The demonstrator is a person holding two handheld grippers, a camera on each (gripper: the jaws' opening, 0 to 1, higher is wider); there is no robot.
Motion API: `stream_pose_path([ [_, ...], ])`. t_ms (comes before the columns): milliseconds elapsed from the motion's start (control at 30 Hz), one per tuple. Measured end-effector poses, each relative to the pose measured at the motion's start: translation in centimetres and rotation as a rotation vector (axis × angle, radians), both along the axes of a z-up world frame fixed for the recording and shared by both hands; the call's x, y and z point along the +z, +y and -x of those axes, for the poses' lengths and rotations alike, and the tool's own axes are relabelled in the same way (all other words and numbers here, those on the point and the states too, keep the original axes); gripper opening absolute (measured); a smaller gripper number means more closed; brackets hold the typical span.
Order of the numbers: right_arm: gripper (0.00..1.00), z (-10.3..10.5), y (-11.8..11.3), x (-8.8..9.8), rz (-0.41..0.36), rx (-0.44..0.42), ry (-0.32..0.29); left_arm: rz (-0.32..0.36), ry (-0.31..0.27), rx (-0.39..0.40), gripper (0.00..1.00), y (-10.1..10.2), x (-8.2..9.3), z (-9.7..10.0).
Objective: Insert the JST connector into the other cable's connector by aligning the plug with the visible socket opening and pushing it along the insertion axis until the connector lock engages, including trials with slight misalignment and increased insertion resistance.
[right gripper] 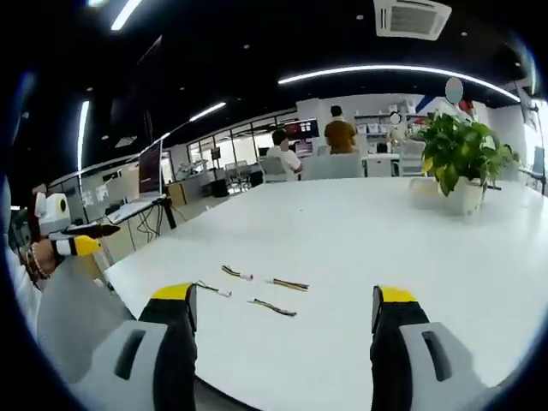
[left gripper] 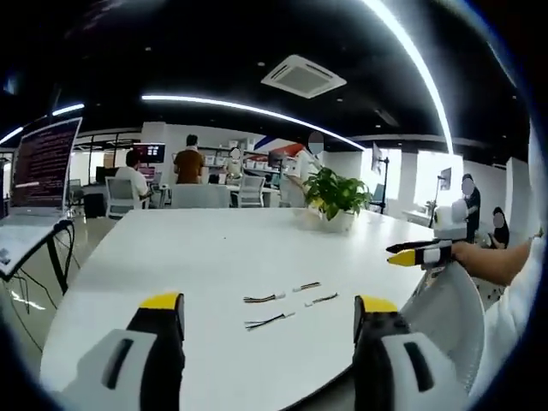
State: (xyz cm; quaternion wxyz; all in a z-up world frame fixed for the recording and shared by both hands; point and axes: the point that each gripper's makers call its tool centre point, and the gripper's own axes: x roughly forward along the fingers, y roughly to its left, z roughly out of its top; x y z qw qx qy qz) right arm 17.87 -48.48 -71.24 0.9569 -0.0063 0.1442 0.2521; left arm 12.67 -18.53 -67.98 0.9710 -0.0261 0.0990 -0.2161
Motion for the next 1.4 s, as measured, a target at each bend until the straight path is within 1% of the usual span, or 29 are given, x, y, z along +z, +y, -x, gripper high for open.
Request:
stream_pose_path([
  [67,0.82,-1.0,0.1,1.1,0.049,0.023,-0.017,0.013,-0.019,0.0,0.88,0.4,0.9,-0.8],
  [100,0.83,-1.4,0.0,1.4,0.06,0.023,-0.008,0.005,-0.045,-0.024,0.88,0.2,1.6,-1.4],
  [133,0.84,-1.8,-0.2,1.3,0.088,0.02,0.021,-0.021,-0.068,-0.031,0.88,0.2,2.1,-1.9],
  [167,0.85,-2.3,-0.2,1.5,0.124,0.047,0.026,-0.066,-0.073,-0.025,0.88,0.5,2.3,-2.3],
  [200,0.85,-2.7,0.0,2.1,0.135,0.064,0.004,-0.137,-0.084,-0.019,0.88,0.7,2.7,-3.0],
  [267,0.84,-3.7,-0.2,3.3,0.151,0.058,-0.021,-0.218,-0.119,-0.029,0.91,0.5,4.0,-4.4],
  [300,0.83,-4.0,-0.2,3.8,0.153,0.057,-0.028,-0.237,-0.131,-0.031,0.91,0.4,4.7,-4.9],
  [333,0.82,-4.6,-0.2,4.7,0.155,0.05,-0.044,-0.255,-0.15,-0.043,0.9,0.1,5.8,-5.7],
  [367,0.82,-5.0,-0.2,5.3,0.154,0.043,-0.054,-0.261,-0.167,-0.055,0.89,-0.1,6.6,-6.2],
  [400,0.82,-5.8,-0.1,6.3,0.152,0.042,-0.08,-0.266,-0.195,-0.06,0.88,-0.4,7.8,-7.0],
  [467,0.81,-6.5,0.3,7.5,0.156,0.052,-0.109,-0.264,-0.221,-0.059,0.88,-0.7,9.3,-8.0],
  [500,0.79,-7.0,0.7,8.6,0.158,0.064,-0.139,-0.255,-0.232,-0.065,0.88,-1.0,10.3,-8.6],
  [533,0.78,-7.1,0.9,9.0,0.159,0.067,-0.147,-0.253,-0.235,-0.068,0.88,-1.2,10.7,-8.9],
  [567,0.76,-7.7,1.6,10.3,0.144,0.082,-0.175,-0.242,-0.267,-0.086,0.88,-1.9,12.0,-9.7],
  [633,0.75,-8.3,2.7,11.7,0.126,0.113,-0.198,-0.249,-0.322,-0.1,0.88,-2.8,13.6,-11.0],
  [700,0.75,-8.9,3.7,12.9,0.145,0.15,-0.222,-0.258,-0.334,-0.124,0.89,-3.5,14.0,-12.2],
  [733,0.76,-9.2,4.0,13.4,0.159,0.153,-0.239,-0.257,-0.332,-0.125,0.89,-3.6,14.0,-12.5],
  [767,0.77,-9.7,4.2,13.9,0.182,0.158,-0.261,-0.248,-0.333,-0.124,0.89,-3.7,14.2,-13.3],
  [867,0.76,-10.8,5.0,14.7,0.194,0.174,-0.279,-0.215,-0.322,-0.135,0.89,-4.2,14.2,-15.0],
  [933,0.76,-11.6,5.6,14.8,0.189,0.19,-0.286,-0.205,-0.319,-0.146,0.89,-4.7,13.9,-16.0],
  [1033,0.75,-12.7,6.2,14.3,0.193,0.205,-0.285,-0.195,-0.319,-0.178,0.89,-5.5,13.0,-17.2],
  [1100,0.74,-13.3,6.7,13.4,0.188,0.24,-0.275,-0.17,-0.311,-0.192,0.9,-6.0,12.0,-18.3],
  [1133,0.73,-13.5,6.8,12.9,0.191,0.259,-0.263,-0.159,-0.307,-0.195,0.9,-6.1,11.4,-18.8],
  [1167,0.72,-14.3,6.6,12.3,0.19,0.252,-0.259,-0.144,-0.276,-0.197,0.91,-6.2,10.1,-19.6],
  [1200,0.7,-15.1,6.5,11.7,0.168,0.236,-0.25,-0.109,-0.229,-0.179,0.91,-6.1,8.6,-20.2],
  [1233,0.7,-15.4,6.5,11.6,0.159,0.233,-0.249,-0.098,-0.204,-0.172,0.9,-6.0,7.5,-20.7],
  [1300,0.69,-16.1,7.0,10.4,0.094,0.255,-0.241,-0.068,-0.166,-0.178,0.9,-6.0,5.5,-21.2],
  [1367,0.68,-16.8,7.0,8.8,0.084,0.28,-0.202,-0.049,-0.132,-0.177,0.9,-6.0,3.9,-21.6],
  [1400,0.67,-17.2,6.8,8.3,0.087,0.276,-0.196,-0.039,-0.118,-0.183,0.9,-6.1,3.2,-21.6],
])
